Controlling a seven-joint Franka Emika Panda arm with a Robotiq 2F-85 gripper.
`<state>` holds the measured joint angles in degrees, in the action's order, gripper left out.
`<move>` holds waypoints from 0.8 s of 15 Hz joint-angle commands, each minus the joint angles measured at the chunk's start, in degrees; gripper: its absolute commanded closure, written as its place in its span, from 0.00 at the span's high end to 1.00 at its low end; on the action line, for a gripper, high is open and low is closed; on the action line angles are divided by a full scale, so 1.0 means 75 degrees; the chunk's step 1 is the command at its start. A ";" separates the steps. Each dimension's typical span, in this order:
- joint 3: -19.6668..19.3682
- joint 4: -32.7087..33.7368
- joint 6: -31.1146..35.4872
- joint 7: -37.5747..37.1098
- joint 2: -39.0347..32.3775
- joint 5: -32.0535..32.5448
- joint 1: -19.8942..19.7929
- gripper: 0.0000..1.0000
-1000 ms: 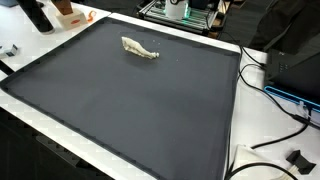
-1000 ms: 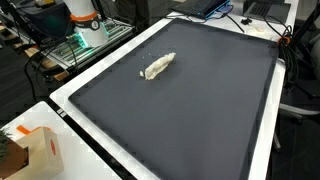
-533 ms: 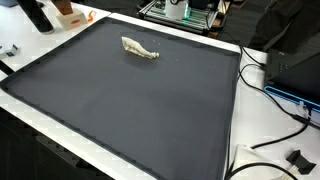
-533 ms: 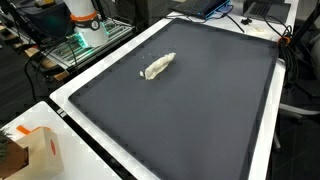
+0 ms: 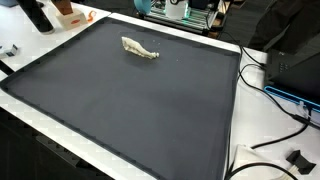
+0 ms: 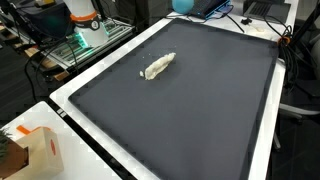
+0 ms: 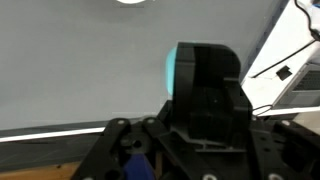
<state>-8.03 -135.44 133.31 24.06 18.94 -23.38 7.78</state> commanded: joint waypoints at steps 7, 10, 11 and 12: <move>-0.0632 -0.0074 -0.1193 0.2891 -0.1564 -0.5171 -0.0520 0.25; -0.0436 -0.0137 -0.1348 0.2960 -0.2132 -0.5904 -0.0946 0.25; -0.0370 -0.0174 -0.1271 0.2933 -0.2279 -0.6032 -0.1059 0.25; -0.0306 -0.0198 -0.1169 0.2895 -0.2424 -0.6086 -0.1157 0.25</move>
<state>-12.28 -136.56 124.47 45.24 3.58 -65.69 2.12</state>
